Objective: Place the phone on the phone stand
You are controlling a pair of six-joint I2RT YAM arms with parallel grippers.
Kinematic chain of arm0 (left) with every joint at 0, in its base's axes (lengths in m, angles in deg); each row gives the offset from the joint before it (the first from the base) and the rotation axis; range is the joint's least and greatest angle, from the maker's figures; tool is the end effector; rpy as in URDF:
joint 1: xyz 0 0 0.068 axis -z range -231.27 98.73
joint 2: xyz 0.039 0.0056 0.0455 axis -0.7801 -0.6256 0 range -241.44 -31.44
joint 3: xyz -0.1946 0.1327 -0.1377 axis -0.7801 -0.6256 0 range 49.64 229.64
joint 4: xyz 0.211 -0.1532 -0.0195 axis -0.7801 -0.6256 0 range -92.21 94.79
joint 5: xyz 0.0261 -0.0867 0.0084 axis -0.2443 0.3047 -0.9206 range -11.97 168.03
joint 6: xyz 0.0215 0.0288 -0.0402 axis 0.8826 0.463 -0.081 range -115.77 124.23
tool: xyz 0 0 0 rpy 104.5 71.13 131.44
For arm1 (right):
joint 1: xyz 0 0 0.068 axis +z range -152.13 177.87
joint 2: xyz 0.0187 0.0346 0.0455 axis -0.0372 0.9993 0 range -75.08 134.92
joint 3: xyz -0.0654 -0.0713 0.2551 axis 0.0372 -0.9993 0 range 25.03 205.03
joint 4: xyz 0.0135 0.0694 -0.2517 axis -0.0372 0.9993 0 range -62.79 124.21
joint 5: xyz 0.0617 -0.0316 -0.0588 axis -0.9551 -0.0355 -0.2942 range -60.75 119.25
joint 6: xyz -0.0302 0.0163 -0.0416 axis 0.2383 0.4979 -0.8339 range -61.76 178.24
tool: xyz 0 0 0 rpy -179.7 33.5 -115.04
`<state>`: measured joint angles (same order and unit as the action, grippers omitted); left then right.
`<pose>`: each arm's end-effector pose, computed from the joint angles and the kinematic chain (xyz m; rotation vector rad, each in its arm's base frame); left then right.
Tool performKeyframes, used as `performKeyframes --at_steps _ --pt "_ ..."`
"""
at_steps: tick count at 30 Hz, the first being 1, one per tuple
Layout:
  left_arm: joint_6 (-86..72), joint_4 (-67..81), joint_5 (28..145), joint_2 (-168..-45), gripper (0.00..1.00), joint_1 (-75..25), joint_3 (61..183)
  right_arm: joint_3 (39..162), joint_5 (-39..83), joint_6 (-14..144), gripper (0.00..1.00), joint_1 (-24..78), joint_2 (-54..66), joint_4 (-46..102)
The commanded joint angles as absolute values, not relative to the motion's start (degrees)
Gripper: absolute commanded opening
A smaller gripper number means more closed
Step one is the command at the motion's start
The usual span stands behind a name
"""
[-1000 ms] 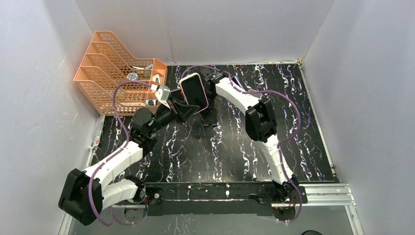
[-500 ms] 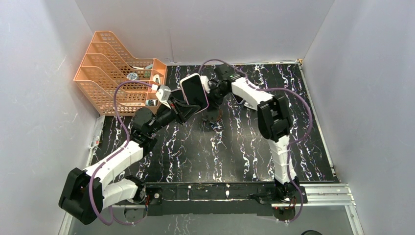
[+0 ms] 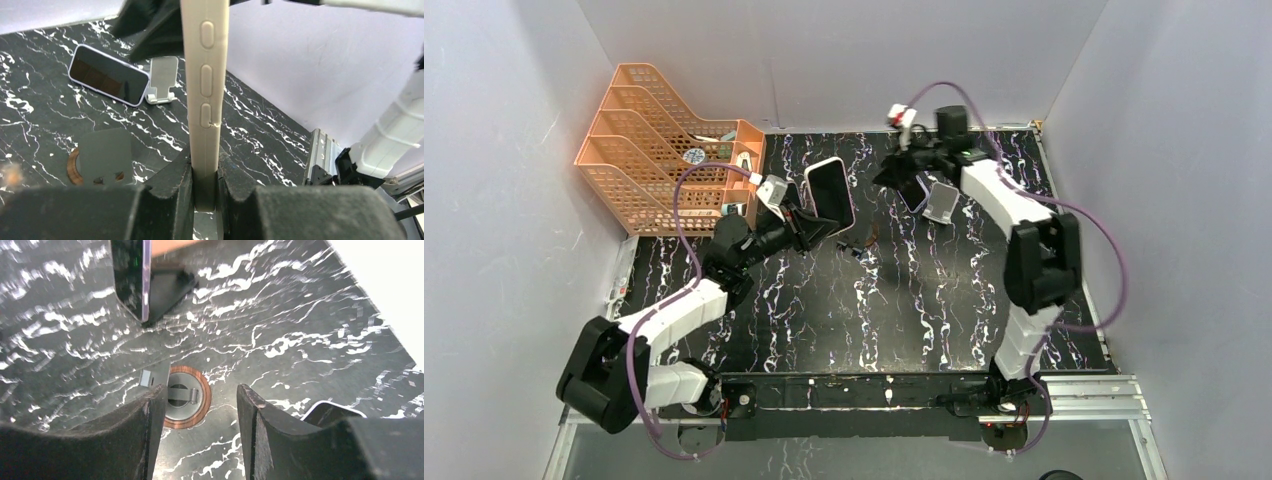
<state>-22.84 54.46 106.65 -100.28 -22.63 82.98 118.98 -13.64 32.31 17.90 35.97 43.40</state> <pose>0.2210 -0.1401 0.2921 0.4700 1.3713 -1.1369 0.4147 0.1770 0.2903 -1.1817 1.6906 0.7355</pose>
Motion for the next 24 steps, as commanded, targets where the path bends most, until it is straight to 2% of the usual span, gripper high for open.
performKeyframes --at_steps 1,7,11,13,19,24 --pt "-22.0 61.8 109.4 -102.9 0.00 -22.9 84.9 104.4 -29.4 48.2 0.61 11.9 21.2 12.5" --pt "-21.2 62.9 112.0 -105.5 0.00 -22.9 86.3 99.0 -40.0 51.2 0.61 11.0 16.8 9.9" --pt "-21.4 63.9 112.7 -106.3 0.00 -22.9 86.1 96.2 -50.9 70.4 0.61 10.2 18.3 -11.1" --pt "-22.4 65.5 113.7 -107.2 0.00 -22.9 86.5 96.2 -51.9 76.9 0.61 10.4 19.9 -19.6" --pt "-24.5 68.1 115.9 -110.0 0.00 -22.6 87.2 98.6 -53.6 85.6 0.61 11.9 23.6 -30.1" --pt "-24.9 69.3 116.7 -111.8 0.00 -21.8 87.6 102.4 -53.9 87.5 0.61 14.3 26.1 -31.8"
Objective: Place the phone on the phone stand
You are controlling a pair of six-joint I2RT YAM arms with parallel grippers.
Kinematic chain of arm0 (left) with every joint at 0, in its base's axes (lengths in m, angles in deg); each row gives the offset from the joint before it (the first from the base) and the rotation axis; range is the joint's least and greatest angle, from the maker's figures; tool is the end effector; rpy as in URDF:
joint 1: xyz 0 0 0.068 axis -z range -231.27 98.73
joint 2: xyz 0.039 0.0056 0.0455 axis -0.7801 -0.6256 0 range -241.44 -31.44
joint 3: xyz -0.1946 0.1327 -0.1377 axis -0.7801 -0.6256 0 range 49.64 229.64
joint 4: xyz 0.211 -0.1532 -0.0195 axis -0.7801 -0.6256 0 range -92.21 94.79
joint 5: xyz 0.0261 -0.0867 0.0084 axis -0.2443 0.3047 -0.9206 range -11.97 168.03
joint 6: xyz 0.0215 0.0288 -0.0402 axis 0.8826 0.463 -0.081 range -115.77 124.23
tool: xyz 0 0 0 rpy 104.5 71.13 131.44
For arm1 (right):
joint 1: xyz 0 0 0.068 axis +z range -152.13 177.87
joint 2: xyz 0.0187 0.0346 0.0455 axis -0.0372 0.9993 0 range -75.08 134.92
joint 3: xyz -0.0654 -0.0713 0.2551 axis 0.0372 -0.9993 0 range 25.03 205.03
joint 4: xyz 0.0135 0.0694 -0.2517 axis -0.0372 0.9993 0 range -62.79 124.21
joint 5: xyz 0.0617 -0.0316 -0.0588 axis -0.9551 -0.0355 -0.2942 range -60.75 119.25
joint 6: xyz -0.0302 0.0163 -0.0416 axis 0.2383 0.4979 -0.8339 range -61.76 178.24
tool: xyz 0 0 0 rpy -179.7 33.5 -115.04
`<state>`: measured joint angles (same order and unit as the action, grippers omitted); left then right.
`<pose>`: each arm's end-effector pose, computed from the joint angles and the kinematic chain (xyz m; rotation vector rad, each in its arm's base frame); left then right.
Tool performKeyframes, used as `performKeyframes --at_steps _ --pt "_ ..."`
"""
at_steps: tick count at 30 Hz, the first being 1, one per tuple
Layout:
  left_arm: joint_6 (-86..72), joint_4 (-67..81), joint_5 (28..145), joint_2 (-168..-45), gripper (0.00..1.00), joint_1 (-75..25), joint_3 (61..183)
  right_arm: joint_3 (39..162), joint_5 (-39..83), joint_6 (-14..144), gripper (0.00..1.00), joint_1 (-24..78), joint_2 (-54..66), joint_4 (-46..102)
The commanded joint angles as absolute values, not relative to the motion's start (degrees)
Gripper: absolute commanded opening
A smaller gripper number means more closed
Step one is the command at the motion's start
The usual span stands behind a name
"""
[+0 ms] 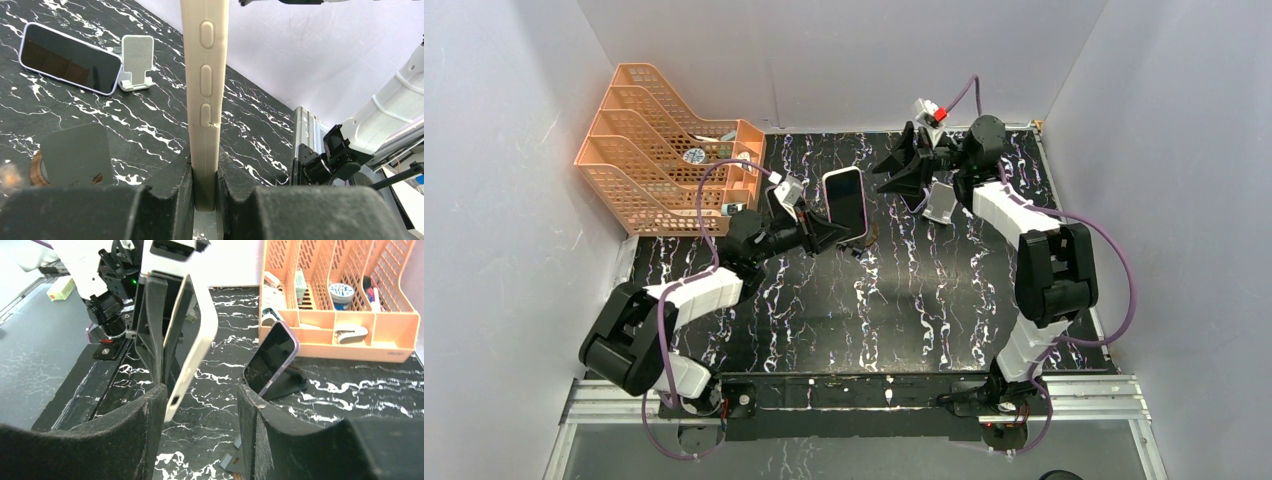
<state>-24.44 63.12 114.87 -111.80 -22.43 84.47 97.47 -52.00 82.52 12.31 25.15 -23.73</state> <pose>0.2440 -0.1587 0.2637 0.5854 1.3972 -1.2505 0.3636 0.1300 0.3434 -1.2342 1.1304 1.3384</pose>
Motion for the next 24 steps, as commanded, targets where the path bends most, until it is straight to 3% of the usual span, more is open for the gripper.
performKeyframes --at_steps 1,16,21,24 --pt "-25.0 69.5 116.7 -111.9 0.00 -21.7 87.6 103.3 -54.0 88.1 0.61 14.7 26.9 -32.2" --pt "-24.0 70.1 116.5 -114.1 0.00 -20.7 87.7 111.0 -56.4 106.3 0.50 20.4 34.9 -48.3" --pt "-23.9 70.6 116.6 -115.6 0.00 -20.5 88.0 113.4 -57.6 114.8 0.42 21.2 37.6 -56.1" --pt "-23.8 70.9 116.3 -116.0 0.00 -20.5 88.0 115.4 -58.6 120.7 0.31 21.5 39.7 -61.5"
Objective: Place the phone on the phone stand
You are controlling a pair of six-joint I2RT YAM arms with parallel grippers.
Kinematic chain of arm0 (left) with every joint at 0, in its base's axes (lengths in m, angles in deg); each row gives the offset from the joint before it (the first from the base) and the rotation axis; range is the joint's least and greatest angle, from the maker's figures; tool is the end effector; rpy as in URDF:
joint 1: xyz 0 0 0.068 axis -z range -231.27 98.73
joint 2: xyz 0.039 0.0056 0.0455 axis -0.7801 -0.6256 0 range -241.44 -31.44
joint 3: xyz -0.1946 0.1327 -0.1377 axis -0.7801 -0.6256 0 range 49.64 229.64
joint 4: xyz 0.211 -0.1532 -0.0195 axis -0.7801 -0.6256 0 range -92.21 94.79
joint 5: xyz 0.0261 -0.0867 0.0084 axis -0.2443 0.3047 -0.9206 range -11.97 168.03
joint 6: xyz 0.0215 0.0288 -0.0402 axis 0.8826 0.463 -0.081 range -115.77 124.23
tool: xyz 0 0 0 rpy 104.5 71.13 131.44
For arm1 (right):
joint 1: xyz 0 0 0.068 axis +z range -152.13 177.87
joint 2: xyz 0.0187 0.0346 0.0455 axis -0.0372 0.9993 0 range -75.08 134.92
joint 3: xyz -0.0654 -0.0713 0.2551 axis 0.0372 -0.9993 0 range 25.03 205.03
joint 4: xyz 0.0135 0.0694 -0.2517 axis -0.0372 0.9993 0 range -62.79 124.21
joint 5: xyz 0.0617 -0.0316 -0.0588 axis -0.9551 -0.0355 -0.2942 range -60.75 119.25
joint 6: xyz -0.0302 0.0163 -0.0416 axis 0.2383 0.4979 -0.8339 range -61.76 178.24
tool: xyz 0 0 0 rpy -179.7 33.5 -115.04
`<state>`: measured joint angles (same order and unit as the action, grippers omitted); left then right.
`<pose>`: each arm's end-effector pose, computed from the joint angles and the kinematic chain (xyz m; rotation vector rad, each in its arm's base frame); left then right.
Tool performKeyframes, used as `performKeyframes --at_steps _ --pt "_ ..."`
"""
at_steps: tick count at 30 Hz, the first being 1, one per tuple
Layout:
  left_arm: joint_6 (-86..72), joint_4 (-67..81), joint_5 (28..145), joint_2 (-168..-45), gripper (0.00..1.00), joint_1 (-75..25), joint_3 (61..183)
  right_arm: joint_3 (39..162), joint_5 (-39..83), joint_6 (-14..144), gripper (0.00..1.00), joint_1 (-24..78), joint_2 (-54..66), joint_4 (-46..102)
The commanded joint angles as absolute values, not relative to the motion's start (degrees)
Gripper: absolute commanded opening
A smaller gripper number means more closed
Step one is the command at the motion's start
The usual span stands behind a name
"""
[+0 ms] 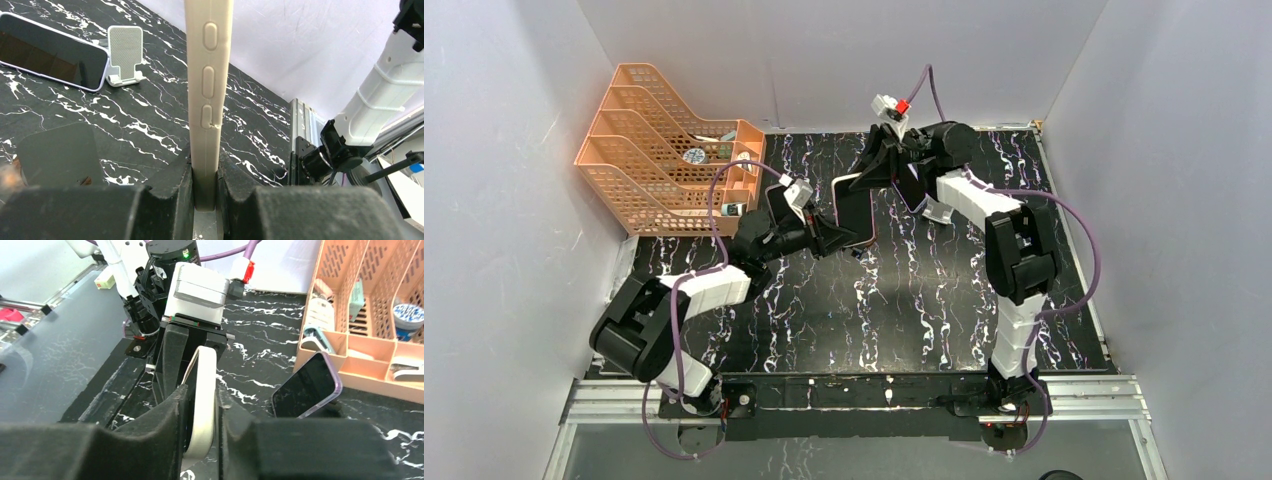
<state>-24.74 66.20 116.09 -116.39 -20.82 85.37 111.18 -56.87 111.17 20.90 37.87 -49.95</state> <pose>0.2492 -0.1720 0.2517 0.6221 1.4050 -1.2908 0.3701 0.1960 0.3586 -1.4088 1.0248 1.5320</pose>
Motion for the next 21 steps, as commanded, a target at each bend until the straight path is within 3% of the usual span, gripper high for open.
performKeyframes --at_steps 1,3,4,8,14,16,21 --pt "-23.7 71.0 116.2 -116.1 0.00 -20.5 88.0 115.9 -58.8 123.3 0.25 21.6 40.5 -64.0" --pt "-23.6 71.2 115.7 -116.3 0.00 -20.5 88.0 117.2 -59.1 128.6 0.05 21.6 42.4 -68.7" --pt "-23.6 71.2 115.3 -116.3 0.00 -20.5 87.9 117.9 -59.2 131.3 0.01 21.7 43.2 -70.8" --pt "-23.9 71.2 111.3 -115.7 0.01 -20.5 86.9 119.1 -59.6 138.8 0.01 21.7 45.0 -77.0" --pt "-22.0 70.7 101.7 -112.6 0.49 -20.7 83.2 112.8 -55.8 134.4 0.01 21.2 42.3 -76.2" --pt "-21.1 69.9 98.7 -111.4 0.57 -20.8 82.1 109.4 -53.4 129.9 0.01 20.6 40.8 -72.8" --pt "-19.3 66.0 90.9 -108.0 0.63 -21.1 80.6 101.2 -45.7 109.4 0.01 19.9 34.5 -52.5"
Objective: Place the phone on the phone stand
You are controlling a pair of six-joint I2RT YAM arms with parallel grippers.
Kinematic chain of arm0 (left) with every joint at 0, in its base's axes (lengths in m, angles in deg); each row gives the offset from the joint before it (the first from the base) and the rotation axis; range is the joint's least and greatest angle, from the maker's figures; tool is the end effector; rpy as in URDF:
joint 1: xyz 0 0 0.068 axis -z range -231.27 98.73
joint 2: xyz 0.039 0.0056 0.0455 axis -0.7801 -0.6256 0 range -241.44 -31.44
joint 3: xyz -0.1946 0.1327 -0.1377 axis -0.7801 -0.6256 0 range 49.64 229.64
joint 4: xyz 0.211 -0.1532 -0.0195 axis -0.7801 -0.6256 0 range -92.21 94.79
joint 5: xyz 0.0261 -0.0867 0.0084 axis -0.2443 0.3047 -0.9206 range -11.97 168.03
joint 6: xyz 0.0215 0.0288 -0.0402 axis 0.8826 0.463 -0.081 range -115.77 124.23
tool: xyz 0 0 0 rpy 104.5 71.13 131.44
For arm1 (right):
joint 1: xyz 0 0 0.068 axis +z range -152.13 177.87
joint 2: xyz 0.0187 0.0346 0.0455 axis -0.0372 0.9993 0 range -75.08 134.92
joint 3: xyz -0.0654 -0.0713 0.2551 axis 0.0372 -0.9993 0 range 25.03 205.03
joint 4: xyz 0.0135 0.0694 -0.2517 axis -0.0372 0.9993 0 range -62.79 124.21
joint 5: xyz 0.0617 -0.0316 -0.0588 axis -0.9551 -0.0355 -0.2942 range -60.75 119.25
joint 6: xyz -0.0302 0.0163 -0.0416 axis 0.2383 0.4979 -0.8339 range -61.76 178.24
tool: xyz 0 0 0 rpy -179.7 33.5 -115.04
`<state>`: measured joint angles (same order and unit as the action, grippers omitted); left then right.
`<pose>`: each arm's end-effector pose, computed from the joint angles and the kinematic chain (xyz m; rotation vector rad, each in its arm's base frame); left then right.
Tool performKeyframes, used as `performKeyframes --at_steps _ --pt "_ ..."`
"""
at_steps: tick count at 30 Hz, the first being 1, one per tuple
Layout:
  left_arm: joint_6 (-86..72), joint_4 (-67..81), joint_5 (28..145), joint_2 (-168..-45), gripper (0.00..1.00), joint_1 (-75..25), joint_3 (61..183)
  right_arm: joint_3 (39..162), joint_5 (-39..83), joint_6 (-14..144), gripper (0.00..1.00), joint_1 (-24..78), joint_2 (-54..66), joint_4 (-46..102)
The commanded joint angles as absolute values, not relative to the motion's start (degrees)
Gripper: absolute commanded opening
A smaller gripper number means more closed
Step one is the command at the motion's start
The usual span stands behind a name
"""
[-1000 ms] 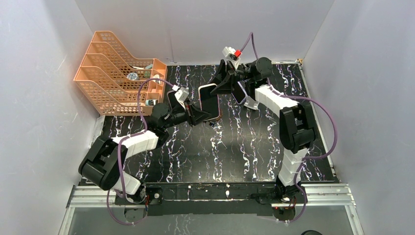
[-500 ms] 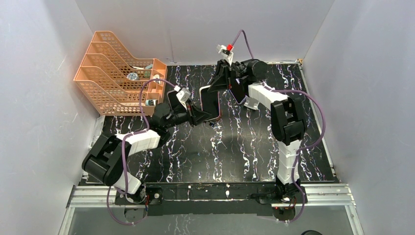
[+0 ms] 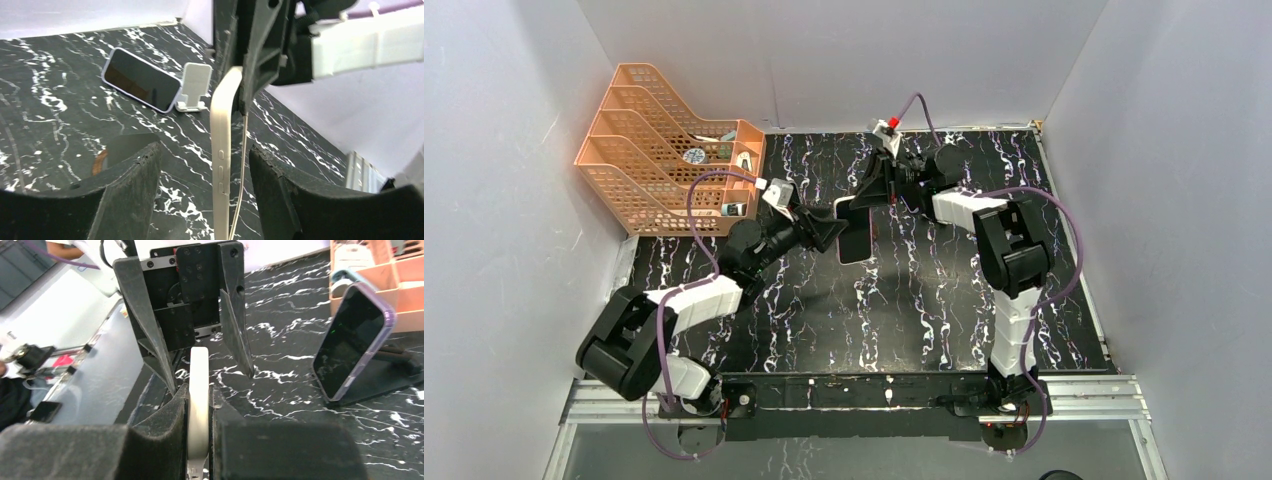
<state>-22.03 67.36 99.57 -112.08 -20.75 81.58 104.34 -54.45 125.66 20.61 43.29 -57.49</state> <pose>0.2414 -0.1575 0.2552 0.3890 1.3761 -1.0761 0.3809 0.1981 0.2937 -1.2280 1.3080 1.7608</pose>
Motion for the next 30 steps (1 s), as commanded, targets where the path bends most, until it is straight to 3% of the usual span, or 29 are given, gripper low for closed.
performKeyframes --at_steps 1,4,15,30 --pt "-19.0 65.1 89.7 -107.3 0.63 -21.1 80.4 100.0 -44.0 104.6 0.01 19.8 33.1 -47.4" --pt "-18.1 63.2 86.5 -105.9 0.65 -21.1 80.1 97.2 -38.3 93.3 0.01 19.8 29.2 -37.0" --pt "-17.7 61.8 84.7 -105.6 0.66 -21.1 79.6 94.1 -19.6 78.7 0.01 20.9 25.9 -19.8" --pt "-16.8 60.5 85.3 -106.0 0.66 -21.1 79.3 92.9 -14.1 72.3 0.01 20.8 31.3 -16.0"
